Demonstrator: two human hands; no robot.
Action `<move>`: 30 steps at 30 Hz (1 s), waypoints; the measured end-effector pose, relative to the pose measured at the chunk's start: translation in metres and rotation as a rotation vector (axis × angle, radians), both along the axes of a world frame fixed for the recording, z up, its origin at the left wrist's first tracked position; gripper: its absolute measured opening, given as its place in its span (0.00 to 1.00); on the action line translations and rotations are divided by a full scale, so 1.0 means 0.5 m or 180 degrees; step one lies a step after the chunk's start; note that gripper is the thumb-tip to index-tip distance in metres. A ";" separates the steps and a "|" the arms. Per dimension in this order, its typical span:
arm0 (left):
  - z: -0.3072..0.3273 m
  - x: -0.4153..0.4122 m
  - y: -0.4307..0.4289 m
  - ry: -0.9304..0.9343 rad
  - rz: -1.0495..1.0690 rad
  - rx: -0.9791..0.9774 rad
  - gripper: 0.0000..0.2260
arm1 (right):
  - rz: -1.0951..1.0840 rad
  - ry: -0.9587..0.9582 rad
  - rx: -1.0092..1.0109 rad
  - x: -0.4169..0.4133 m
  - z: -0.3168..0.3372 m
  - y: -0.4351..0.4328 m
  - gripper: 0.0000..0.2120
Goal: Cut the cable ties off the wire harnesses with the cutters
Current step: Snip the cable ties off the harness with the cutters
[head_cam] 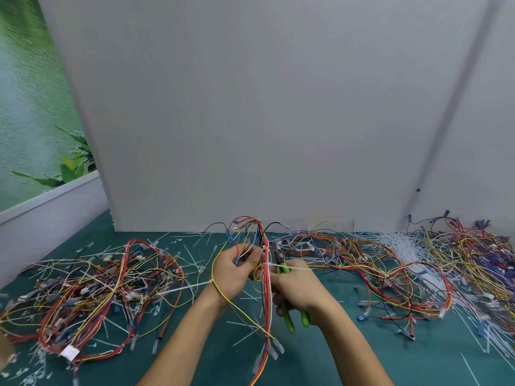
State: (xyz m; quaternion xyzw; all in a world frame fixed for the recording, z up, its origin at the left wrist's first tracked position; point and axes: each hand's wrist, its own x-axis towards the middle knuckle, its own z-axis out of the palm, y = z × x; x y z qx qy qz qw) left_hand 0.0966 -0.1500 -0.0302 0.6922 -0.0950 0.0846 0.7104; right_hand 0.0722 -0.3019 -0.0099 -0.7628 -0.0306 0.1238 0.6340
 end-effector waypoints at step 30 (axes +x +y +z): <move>-0.009 0.012 0.016 0.0417 -0.0024 -0.0054 0.08 | -0.0395 -0.0493 0.0771 0.012 0.008 -0.020 0.16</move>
